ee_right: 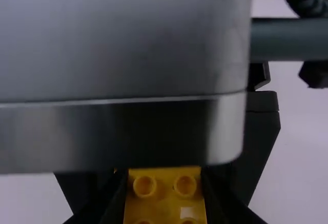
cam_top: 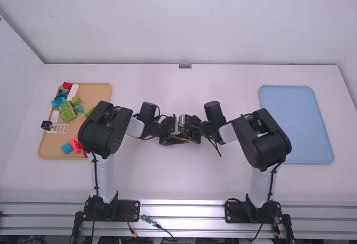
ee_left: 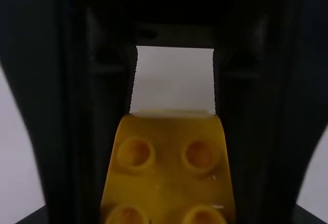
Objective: Assemble lego blocks to make yellow taxi
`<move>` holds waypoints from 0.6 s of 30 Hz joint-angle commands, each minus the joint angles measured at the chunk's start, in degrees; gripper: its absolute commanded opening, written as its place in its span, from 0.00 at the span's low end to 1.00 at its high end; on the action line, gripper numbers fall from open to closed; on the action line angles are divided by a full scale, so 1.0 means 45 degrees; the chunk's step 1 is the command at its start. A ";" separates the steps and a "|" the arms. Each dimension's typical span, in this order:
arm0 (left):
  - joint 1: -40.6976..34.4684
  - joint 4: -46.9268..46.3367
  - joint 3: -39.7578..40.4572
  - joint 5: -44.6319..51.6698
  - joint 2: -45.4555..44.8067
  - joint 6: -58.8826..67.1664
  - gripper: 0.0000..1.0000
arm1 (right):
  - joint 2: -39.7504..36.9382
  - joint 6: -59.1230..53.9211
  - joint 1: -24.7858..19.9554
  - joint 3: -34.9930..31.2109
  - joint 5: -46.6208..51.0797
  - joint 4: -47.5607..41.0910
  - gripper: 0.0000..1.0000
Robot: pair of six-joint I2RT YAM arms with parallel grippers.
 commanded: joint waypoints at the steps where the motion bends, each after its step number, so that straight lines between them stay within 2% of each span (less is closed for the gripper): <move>1: -0.0262 0.0005 -0.0024 -0.0039 0.0244 -0.0121 0.09 | 0.0568 0.0092 -0.0180 -0.0272 -0.0350 -0.0340 0.00; 3: -0.0267 0.0005 -0.0024 -0.0039 0.0244 -0.0126 0.09 | 0.0480 0.0092 -0.0360 -0.0223 -0.0549 -0.0418 0.00; 4: -0.0262 0.0019 -0.0024 -0.0039 0.0244 -0.0126 0.09 | 0.0403 0.0092 -0.0432 -0.0219 -0.0593 -0.0437 0.04; 5: -0.0272 0.0005 -0.0024 -0.0044 0.0244 -0.0126 0.09 | 0.0330 0.0087 -0.0452 -0.0248 -0.0554 -0.0466 0.18; 9: -0.0272 0.0015 -0.0024 -0.0039 0.0244 -0.0131 0.09 | 0.0257 0.0092 -0.0296 -0.0350 -0.0199 -0.0413 0.54; 13: -0.0272 0.0010 -0.0024 -0.0039 0.0249 -0.0126 0.09 | 0.0257 0.0097 -0.0083 -0.0306 0.0024 -0.0413 0.73; 15: -0.0272 0.0005 -0.0024 -0.0039 0.0249 -0.0126 0.09 | 0.0233 0.0092 -0.0068 -0.0287 0.0068 -0.0403 0.93; 16: -0.0272 0.0010 -0.0024 -0.0044 0.0244 -0.0126 0.09 | 0.0208 0.0087 -0.0073 -0.0282 0.0068 -0.0408 0.99; 18: -0.0248 0.0005 -0.0024 -0.0068 0.0244 -0.0126 0.09 | 0.0077 0.0102 -0.0180 -0.0335 0.0010 -0.0418 0.99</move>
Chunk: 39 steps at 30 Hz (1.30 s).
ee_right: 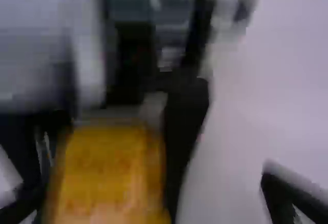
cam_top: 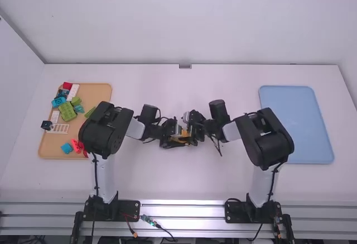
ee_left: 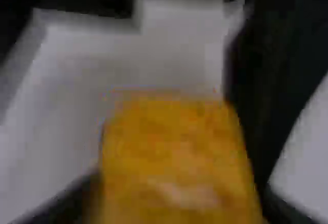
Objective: Assemble lego blocks to make yellow taxi
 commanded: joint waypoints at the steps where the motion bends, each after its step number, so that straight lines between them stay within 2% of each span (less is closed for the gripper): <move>1: -0.0068 0.0078 0.0228 -0.0165 0.0161 -0.0058 0.09 | -0.0049 0.0112 0.0296 -0.0481 -0.0277 -0.0316 0.99; 15: -0.0126 0.0053 0.0228 -0.0189 0.0161 -0.0053 0.11 | -0.4241 0.0296 -0.1516 -0.2642 0.0452 -0.0267 0.99; 16: -0.0126 0.0039 0.0228 -0.0151 0.0161 -0.0068 0.18 | -0.4489 0.0291 -0.1608 -0.2764 0.0452 -0.0272 0.99; 17: -0.0131 0.0117 0.0228 -0.0175 0.0161 -0.0199 0.32 | -0.4790 0.0291 -0.1729 -0.2943 0.0447 -0.0262 0.99; 18: -0.0131 0.0175 0.0228 -0.0209 0.0161 -0.0457 0.50 | -0.4955 0.0291 -0.1807 -0.3055 0.0447 -0.0238 0.99; 19: -0.0126 0.0223 0.0243 -0.0209 0.0156 -0.0665 0.62 | -0.5115 0.0296 -0.1880 -0.3157 0.0452 -0.0219 0.99; 22: 0.0005 -0.0092 0.0432 -0.0209 0.0113 -0.0947 0.82 | -0.5275 0.0301 -0.2055 -0.3215 0.0457 -0.0321 0.99; 23: 0.0015 -0.0486 0.0573 -0.0204 0.0020 -0.0952 0.99 | -0.5309 0.0418 -0.2137 -0.3240 0.0539 -0.0306 0.99; 30: -0.0049 -0.3041 0.1443 -0.0821 -0.0830 -0.0913 0.99 | -0.5300 0.0913 -0.2045 -0.3240 0.1389 -0.0262 0.99; 34: -0.0068 -0.5843 0.2327 -0.2093 -0.1485 -0.0763 0.99 | -0.5305 0.0923 -0.1948 -0.3215 0.1457 -0.0228 0.99; 38: 0.0102 -0.9054 0.3570 -0.2259 -0.1728 0.0821 0.99 | -0.5300 0.0971 -0.2191 -0.3225 0.1447 -0.0238 0.99; 39: 0.0102 -0.9335 0.3701 -0.2273 -0.1728 0.0923 0.99 | -0.5300 0.0971 -0.2205 -0.3225 0.1447 -0.0243 0.99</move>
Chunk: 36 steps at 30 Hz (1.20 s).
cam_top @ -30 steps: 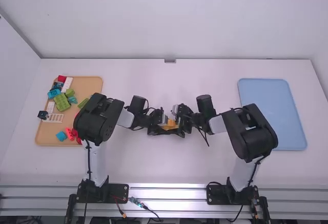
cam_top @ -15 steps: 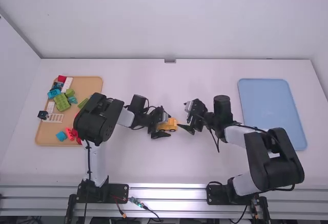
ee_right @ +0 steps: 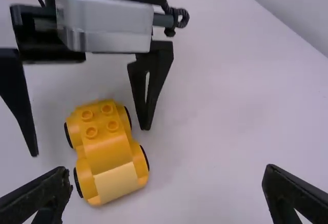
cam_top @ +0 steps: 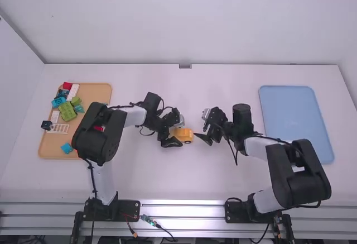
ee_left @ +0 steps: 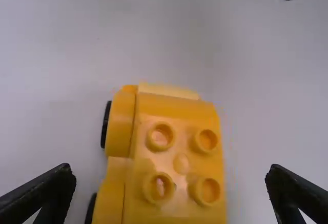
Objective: Assemble lego blocks to make yellow taxi
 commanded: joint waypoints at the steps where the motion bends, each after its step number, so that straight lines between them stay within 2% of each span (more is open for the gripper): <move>1: 0.0131 -0.1205 0.0855 -0.0287 -0.0397 0.1205 0.99 | -0.0248 0.0117 -0.0190 -0.0131 -0.0010 -0.0024 0.99; 6: 0.0141 -0.4061 0.2710 -0.1501 -0.0397 0.0583 0.99 | -0.0248 0.0107 -0.0233 -0.0131 0.0000 -0.0262 0.99; 13: 0.0117 -0.6139 0.4512 -0.1802 -0.0397 -0.0078 0.99 | -0.0248 0.0121 -0.0238 -0.0136 0.0277 -0.0398 0.99; 16: 0.0117 -0.5863 0.5265 -0.3172 -0.0397 -0.3575 0.99 | -0.0248 0.0112 -0.0253 -0.0131 0.0330 -0.0641 0.99; 17: 0.0117 -0.5824 0.5294 -0.3293 -0.0397 -0.3803 0.99 | -0.0248 0.0112 -0.0253 -0.0136 0.0340 -0.0651 0.99; 21: 0.0136 -0.4969 0.5814 -0.7048 -0.0397 -0.9068 0.99 | -0.0248 0.0024 -0.0248 -0.0136 0.0233 -0.0850 0.99; 22: 0.0136 -0.4945 0.5872 -0.7436 -0.0397 -0.9617 0.99 | -0.0248 -0.0039 -0.0248 -0.0136 0.0228 -0.0889 0.99; 25: 0.0136 -0.5285 0.6343 -0.9758 -0.0397 -1.3017 0.99 | -0.0069 -0.0029 -0.0238 -0.0136 0.0165 -0.0899 0.99; 28: 0.0136 -0.6076 0.6873 -1.2055 -0.0397 -1.5844 0.99 | 0.0505 -0.0777 -0.0258 -0.0092 -0.1195 -0.0811 0.99; 29: 0.0136 -0.6139 0.6902 -1.2182 -0.0397 -1.5975 0.99 | 0.0548 -0.0835 -0.0258 -0.0083 -0.1297 -0.0811 0.99; 30: 0.0141 -0.6834 0.7261 -1.3338 -0.0397 -1.7282 0.99 | 0.1107 -0.1137 -0.0233 0.0141 -0.1928 -0.0821 0.99; 36: 0.0136 -0.7932 0.8043 -1.3726 -0.0397 -1.8496 0.99 | 0.2880 -0.0947 0.0082 0.1282 -0.2380 -0.0845 0.99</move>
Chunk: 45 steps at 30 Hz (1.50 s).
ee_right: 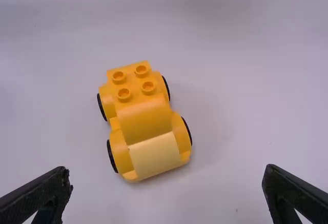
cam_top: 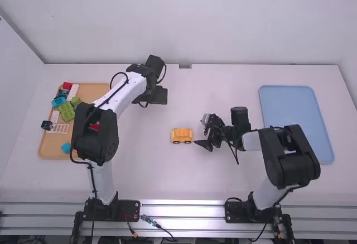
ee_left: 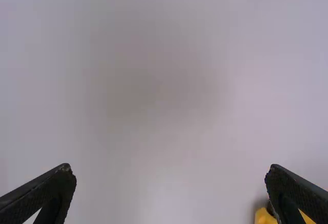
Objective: Assemble lego blocks to make yellow taxi
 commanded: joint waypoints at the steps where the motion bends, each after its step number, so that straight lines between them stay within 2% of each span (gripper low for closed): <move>1: 0.0068 -0.0345 0.0515 -0.1010 -0.0393 -0.1715 0.99 | 0.0835 -0.0087 0.0379 0.0865 -0.0816 0.0049 0.99; 6: 0.0073 -0.0505 0.0787 -0.1054 -0.0393 -0.1914 0.99 | 0.2151 -0.1141 0.1015 0.1744 -0.1617 0.0053 0.99; 11: 0.0068 -0.0782 0.0767 -0.2200 -0.0393 -0.2871 0.99 | 0.2817 -0.1117 0.1457 0.2229 -0.1812 0.0112 1.00; 16: 0.0068 -0.0845 0.0772 -0.2327 -0.0393 -0.3055 0.99 | 0.3545 0.0486 0.2122 0.2089 -0.0952 0.2293 0.99; 22: 0.0068 -0.0855 0.0772 -0.2327 -0.0393 -0.3055 0.99 | 0.3569 0.1035 0.2929 0.1627 -0.0185 0.3701 0.99; 27: 0.0068 -0.0860 0.0772 -0.2327 -0.0393 -0.3055 0.99 | 0.3720 0.1554 0.3240 0.1914 0.0729 0.3521 0.99; 35: 0.0068 -0.0962 0.0767 -0.2327 -0.0393 -0.3050 0.99 | 0.5192 0.1613 0.3580 0.3113 0.0481 0.3147 1.00; 38: 0.0073 -0.1005 0.0772 -0.2336 -0.0393 -0.3055 0.99 | 0.5143 0.1554 0.3400 0.3113 0.0117 0.3254 0.95; 39: 0.0068 -0.1001 0.0767 -0.2336 -0.0393 -0.3050 0.99 | 0.5031 0.1554 0.3390 0.3007 0.0228 0.3298 0.89; 43: 0.0068 -0.0962 0.0767 -0.2331 -0.0393 -0.3055 0.99 | 0.4784 0.1549 0.3322 0.2871 0.0233 0.3293 0.79; 45: 0.0068 -0.0928 0.0767 -0.2331 -0.0393 -0.3055 0.99 | 0.4784 0.1564 0.3376 0.2948 0.0151 0.3264 0.77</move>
